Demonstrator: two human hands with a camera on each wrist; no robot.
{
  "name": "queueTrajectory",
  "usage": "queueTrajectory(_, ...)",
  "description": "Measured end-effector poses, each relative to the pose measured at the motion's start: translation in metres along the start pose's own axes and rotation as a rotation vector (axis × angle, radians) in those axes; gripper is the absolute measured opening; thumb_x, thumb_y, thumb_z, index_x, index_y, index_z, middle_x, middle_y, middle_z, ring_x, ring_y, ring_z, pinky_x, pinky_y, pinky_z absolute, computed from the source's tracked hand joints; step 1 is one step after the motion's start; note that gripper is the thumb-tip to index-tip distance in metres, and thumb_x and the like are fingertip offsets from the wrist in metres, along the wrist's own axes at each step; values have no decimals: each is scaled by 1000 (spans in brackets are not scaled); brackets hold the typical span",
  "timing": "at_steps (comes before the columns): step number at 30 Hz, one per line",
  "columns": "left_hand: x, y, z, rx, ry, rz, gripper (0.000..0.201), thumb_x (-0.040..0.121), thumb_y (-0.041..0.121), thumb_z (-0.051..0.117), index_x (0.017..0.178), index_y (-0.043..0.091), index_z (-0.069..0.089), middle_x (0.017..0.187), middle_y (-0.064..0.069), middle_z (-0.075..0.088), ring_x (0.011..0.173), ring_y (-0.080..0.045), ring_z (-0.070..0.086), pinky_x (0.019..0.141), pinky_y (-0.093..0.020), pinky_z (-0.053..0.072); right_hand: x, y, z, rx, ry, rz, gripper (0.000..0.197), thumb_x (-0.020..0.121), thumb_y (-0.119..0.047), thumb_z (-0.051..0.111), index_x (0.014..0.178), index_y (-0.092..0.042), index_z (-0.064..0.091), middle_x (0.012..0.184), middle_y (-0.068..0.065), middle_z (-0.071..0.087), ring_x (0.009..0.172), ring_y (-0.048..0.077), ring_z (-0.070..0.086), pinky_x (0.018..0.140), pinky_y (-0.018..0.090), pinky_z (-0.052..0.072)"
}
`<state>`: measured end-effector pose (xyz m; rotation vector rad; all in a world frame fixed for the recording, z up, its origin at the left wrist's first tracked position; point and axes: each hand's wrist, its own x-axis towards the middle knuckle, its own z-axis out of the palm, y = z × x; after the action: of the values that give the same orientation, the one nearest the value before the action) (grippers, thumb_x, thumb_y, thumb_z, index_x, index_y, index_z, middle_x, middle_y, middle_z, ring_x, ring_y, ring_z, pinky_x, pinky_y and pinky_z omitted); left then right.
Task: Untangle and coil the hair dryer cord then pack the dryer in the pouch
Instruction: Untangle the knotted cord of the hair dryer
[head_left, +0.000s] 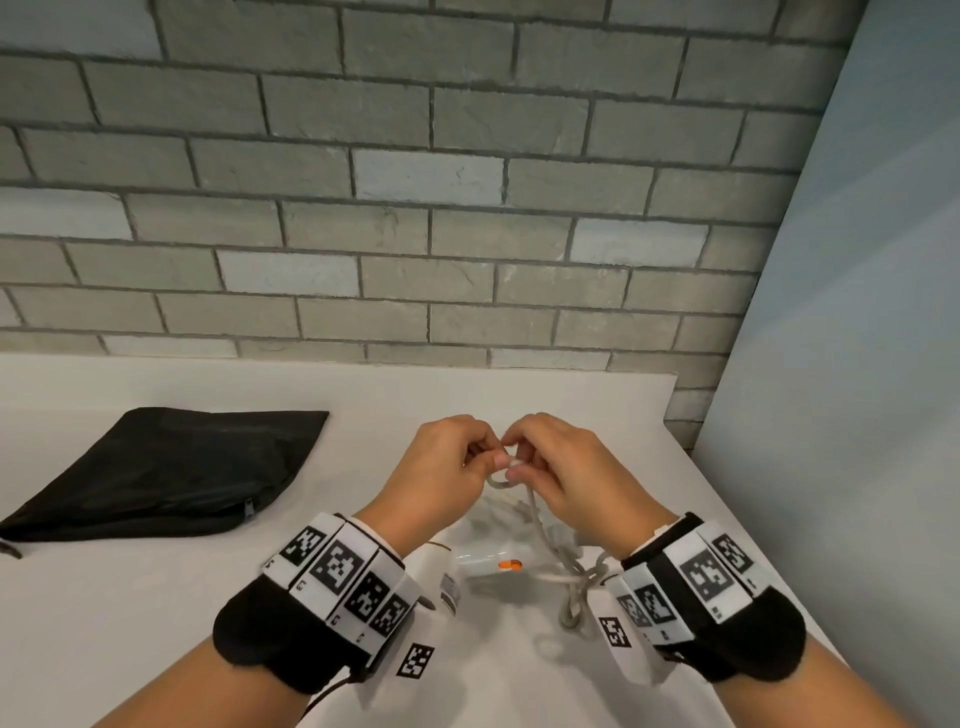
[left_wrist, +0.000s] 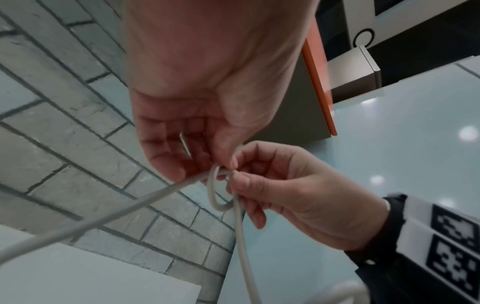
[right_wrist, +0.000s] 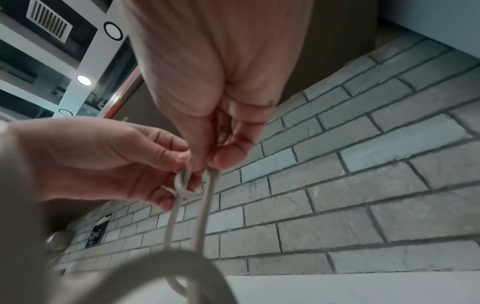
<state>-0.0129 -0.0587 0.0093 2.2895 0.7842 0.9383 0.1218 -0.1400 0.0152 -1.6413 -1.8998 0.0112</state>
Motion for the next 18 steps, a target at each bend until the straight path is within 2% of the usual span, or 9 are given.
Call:
queueTrajectory(1, 0, -1, 1, -3, 7, -13, 11, 85, 15, 60, 82, 8, 67, 68, 12, 53, 66, -2, 48, 60, -2, 36, -1, 0, 1, -19, 7, -4, 16, 86, -14, 58, 100, -6, 57, 90, 4, 55, 75, 15, 53, 70, 27, 44)
queueTrajectory(2, 0, -3, 3, -9, 17, -30, 12, 86, 15, 59, 81, 8, 67, 68, 11, 53, 66, -3, 48, 59, -2, 35, -1, 0, 1, -38, 9, -1, 12, 87, -14, 56, 95, -5, 58, 89, 7, 56, 75, 19, 52, 70, 31, 43)
queueTrajectory(5, 0, -9, 10, -2, 71, -105, 17, 91, 12, 49, 85, 4, 62, 77, 2, 51, 74, -13, 46, 58, -7, 34, -2, 1, 2, 18, -1, 64, 5, 88, -10, 54, 87, -6, 57, 83, 2, 52, 70, 19, 52, 66, 30, 44)
queueTrajectory(6, 0, -12, 11, 0, 97, -129, 18, 93, 11, 46, 85, 4, 61, 81, 0, 51, 77, -15, 45, 58, -12, 32, -4, 3, 1, 110, -8, 94, 5, 87, -7, 54, 83, -10, 56, 80, -1, 51, 68, 19, 55, 64, 28, 46)
queueTrajectory(8, 1, -18, 9, -13, 135, -150, 19, 94, 11, 41, 83, 9, 57, 87, -4, 53, 82, -18, 47, 60, -18, 27, -9, 4, -1, 362, -75, 129, 15, 86, -5, 56, 78, -17, 52, 79, -4, 51, 65, 8, 55, 61, 20, 45)
queueTrajectory(10, 2, -21, 7, -5, 139, -145, 21, 95, 13, 39, 84, 9, 56, 90, -6, 55, 83, -20, 49, 63, -20, 27, -14, 3, -3, 624, -182, 121, 10, 82, -7, 57, 81, -17, 53, 83, -3, 50, 70, 3, 50, 63, 18, 42)
queueTrajectory(13, 5, -20, 5, 35, 126, -120, 21, 96, 15, 38, 84, 9, 54, 88, -5, 52, 82, -19, 46, 62, -20, 25, -18, 0, -7, 898, -229, 149, 3, 80, -12, 56, 83, -14, 57, 77, -1, 52, 69, 10, 48, 65, 23, 42)
queueTrajectory(15, 6, -20, 4, 55, 138, -130, 19, 96, 15, 38, 86, 10, 53, 89, -4, 49, 85, -19, 45, 66, -20, 26, -17, 0, -7, 921, -174, 163, 10, 87, -16, 50, 90, -15, 60, 67, -7, 51, 63, 7, 46, 63, 21, 40)
queueTrajectory(18, 6, -25, 2, 76, 135, -158, 23, 96, 16, 37, 94, 4, 57, 96, -7, 50, 93, -19, 46, 76, -20, 29, -17, 5, -5, 908, -105, 164, 21, 92, -13, 44, 104, -19, 60, 58, -10, 46, 58, 4, 43, 63, 15, 40)
